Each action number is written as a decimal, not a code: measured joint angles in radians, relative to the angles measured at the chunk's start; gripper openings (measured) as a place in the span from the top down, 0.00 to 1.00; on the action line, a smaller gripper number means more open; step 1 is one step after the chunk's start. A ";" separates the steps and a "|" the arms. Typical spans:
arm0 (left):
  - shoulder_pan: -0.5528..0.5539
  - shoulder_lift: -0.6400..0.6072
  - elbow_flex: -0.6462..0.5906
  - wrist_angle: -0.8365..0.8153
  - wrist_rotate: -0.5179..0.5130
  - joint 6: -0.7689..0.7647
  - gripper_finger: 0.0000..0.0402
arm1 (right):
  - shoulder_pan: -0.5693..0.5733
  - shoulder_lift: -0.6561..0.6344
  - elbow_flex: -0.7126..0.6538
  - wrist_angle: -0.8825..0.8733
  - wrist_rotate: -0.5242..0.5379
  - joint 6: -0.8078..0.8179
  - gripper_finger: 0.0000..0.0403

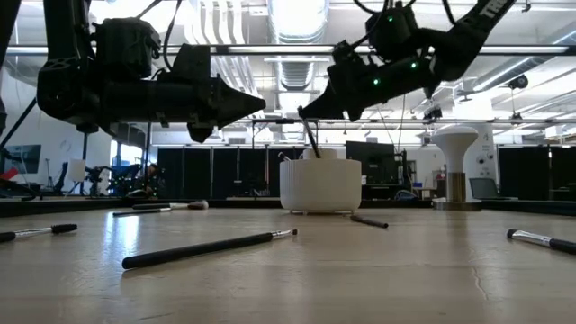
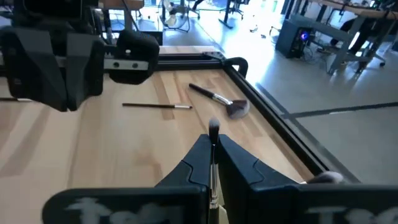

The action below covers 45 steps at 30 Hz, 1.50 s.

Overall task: Put items in baskets/containers
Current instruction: Put the black silver foundation brush into the pen organizer, then put the black silver eyeshadow brush into the pen organizer

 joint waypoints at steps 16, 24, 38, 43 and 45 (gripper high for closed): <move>0.025 0.000 0.000 -0.001 0.003 -0.068 1.00 | 0.000 0.098 0.002 0.042 0.009 0.018 0.93; 0.031 0.000 -0.001 -0.007 0.003 -0.082 1.00 | 0.000 0.073 0.002 0.041 0.010 0.043 0.77; 0.038 -0.238 -0.003 -0.397 -0.133 -0.103 1.00 | 0.022 -0.159 -0.033 -0.294 0.005 0.019 0.83; 0.087 -0.465 0.023 -0.956 -0.164 -0.275 1.00 | 0.061 -0.286 -0.149 -0.297 0.009 0.046 0.95; 0.113 -0.526 0.052 -1.197 -0.186 -0.339 1.00 | 0.072 -0.339 -0.201 -0.285 0.013 0.062 0.97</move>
